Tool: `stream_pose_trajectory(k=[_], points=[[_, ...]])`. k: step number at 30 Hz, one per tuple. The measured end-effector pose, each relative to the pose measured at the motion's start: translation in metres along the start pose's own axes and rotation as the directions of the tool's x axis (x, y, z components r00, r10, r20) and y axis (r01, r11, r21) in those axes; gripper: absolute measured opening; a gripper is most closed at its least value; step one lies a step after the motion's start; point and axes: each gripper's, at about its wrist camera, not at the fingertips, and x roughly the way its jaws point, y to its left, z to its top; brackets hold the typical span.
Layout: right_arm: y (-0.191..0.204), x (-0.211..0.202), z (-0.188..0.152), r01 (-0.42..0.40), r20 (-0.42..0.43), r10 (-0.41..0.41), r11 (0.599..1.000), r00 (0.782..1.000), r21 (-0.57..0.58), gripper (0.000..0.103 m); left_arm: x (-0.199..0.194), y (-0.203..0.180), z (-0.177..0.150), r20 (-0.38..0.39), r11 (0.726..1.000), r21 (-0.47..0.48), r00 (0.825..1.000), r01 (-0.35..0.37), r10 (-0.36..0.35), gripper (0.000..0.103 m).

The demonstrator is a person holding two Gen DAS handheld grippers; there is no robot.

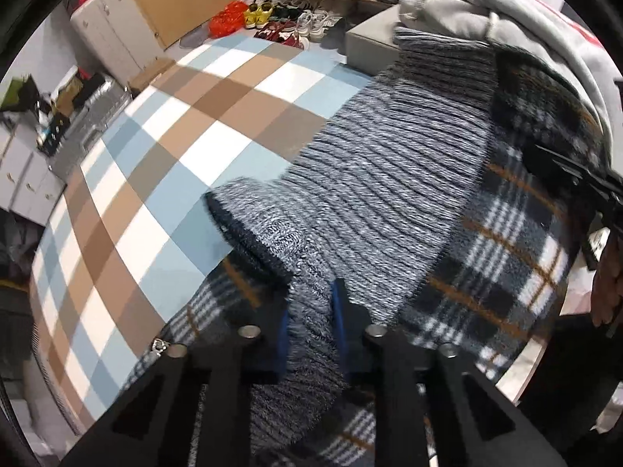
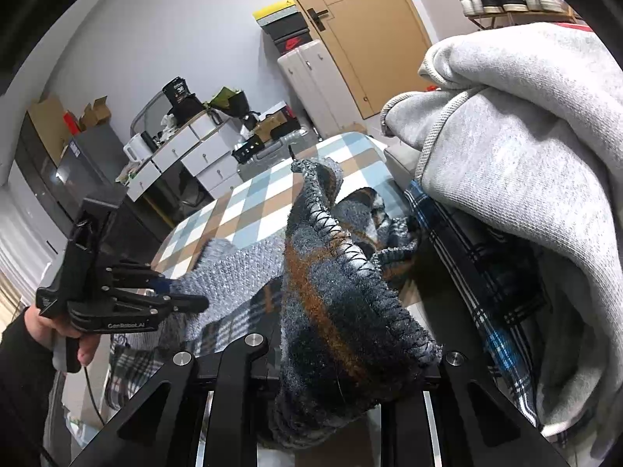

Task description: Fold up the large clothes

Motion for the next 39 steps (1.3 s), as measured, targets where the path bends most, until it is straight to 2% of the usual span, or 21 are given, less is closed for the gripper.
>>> stream_pose_trajectory(k=[5, 6, 10, 11, 12, 14, 16, 18, 22, 23, 28, 29, 31, 32, 33, 35, 39], points=[[0.000, 0.001, -0.001, 0.003, 0.001, -0.003, 1.000, 1.000, 0.010, 0.020, 0.001, -0.001, 0.011, -0.006, 0.996, 0.032, 0.996, -0.086, 0.087, 0.010], [0.000, 0.001, -0.002, 0.005, 0.000, -0.005, 1.000, 1.000, 0.010, 0.020, -0.001, 0.000, 0.012, 0.016, 0.993, 0.037, 0.994, -0.108, 0.107, 0.010], [-0.001, 0.004, -0.006, 0.022, -0.015, -0.022, 1.000, 1.000, 0.007, 0.020, 0.008, 0.014, 0.010, 0.006, 0.997, -0.020, 0.997, -0.073, 0.073, 0.010], [-0.002, 0.006, -0.007, 0.025, -0.024, -0.025, 1.000, 0.999, 0.012, 0.020, 0.014, 0.016, 0.007, 0.026, 0.996, -0.035, 0.997, -0.077, 0.078, 0.011], [-0.004, 0.008, -0.007, 0.028, -0.030, -0.028, 0.999, 0.999, 0.018, 0.021, 0.021, 0.017, 0.004, 0.042, 0.995, -0.047, 0.995, -0.089, 0.091, 0.019], [-0.006, 0.010, -0.008, 0.030, -0.040, -0.028, 0.999, 0.999, 0.030, 0.021, 0.027, 0.010, -0.003, 0.078, 0.993, -0.030, 0.990, -0.118, 0.120, 0.022], [-0.008, 0.010, -0.010, 0.032, -0.044, -0.030, 0.999, 0.999, 0.038, 0.021, 0.018, 0.003, -0.005, 0.105, 0.986, -0.002, 0.981, -0.165, 0.164, 0.030], [-0.009, 0.009, -0.012, 0.031, -0.047, -0.029, 0.998, 0.998, 0.045, 0.021, 0.001, 0.003, -0.007, 0.104, 0.983, -0.002, 0.977, -0.185, 0.184, 0.043], [-0.012, 0.008, -0.013, 0.036, -0.056, -0.032, 0.997, 0.998, 0.065, 0.021, -0.027, 0.013, -0.021, 0.117, 0.962, 0.005, 0.956, -0.273, 0.270, 0.056], [-0.012, 0.008, -0.012, 0.036, -0.057, -0.032, 0.997, 0.998, 0.068, 0.021, -0.029, 0.018, -0.027, 0.111, 0.962, 0.006, 0.956, -0.274, 0.271, 0.064], [-0.013, 0.006, -0.013, 0.037, -0.059, -0.033, 0.997, 0.998, 0.072, 0.021, -0.009, 0.036, -0.058, 0.041, 0.961, -0.020, 0.961, -0.275, 0.275, 0.067], [-0.013, 0.006, -0.013, 0.039, -0.059, -0.035, 0.997, 0.998, 0.072, 0.021, 0.001, 0.041, -0.064, 0.019, 0.963, -0.048, 0.964, -0.264, 0.265, 0.067], [-0.015, 0.007, -0.012, 0.040, -0.061, -0.035, 0.997, 0.998, 0.073, 0.022, 0.013, 0.052, -0.069, 0.016, 0.965, -0.147, 0.975, -0.219, 0.224, 0.075], [-0.014, 0.007, -0.011, 0.041, -0.060, -0.036, 0.997, 0.998, 0.071, 0.022, 0.017, 0.059, -0.070, 0.019, 0.955, -0.220, 0.978, -0.200, 0.209, 0.086], [-0.013, 0.007, -0.012, 0.042, -0.057, -0.038, 0.997, 0.998, 0.065, 0.021, 0.022, 0.068, -0.072, 0.016, 0.940, -0.298, 0.983, -0.168, 0.181, 0.092], [-0.011, 0.006, -0.012, 0.049, -0.050, -0.047, 0.998, 0.998, 0.046, 0.021, 0.026, 0.079, -0.073, 0.018, 0.909, -0.401, 0.991, -0.118, 0.136, 0.096], [-0.005, 0.007, -0.015, 0.068, -0.047, -0.067, 0.998, 0.997, 0.005, 0.021, 0.006, 0.068, -0.066, 0.003, 0.900, -0.403, 0.983, -0.166, 0.183, 0.096]])
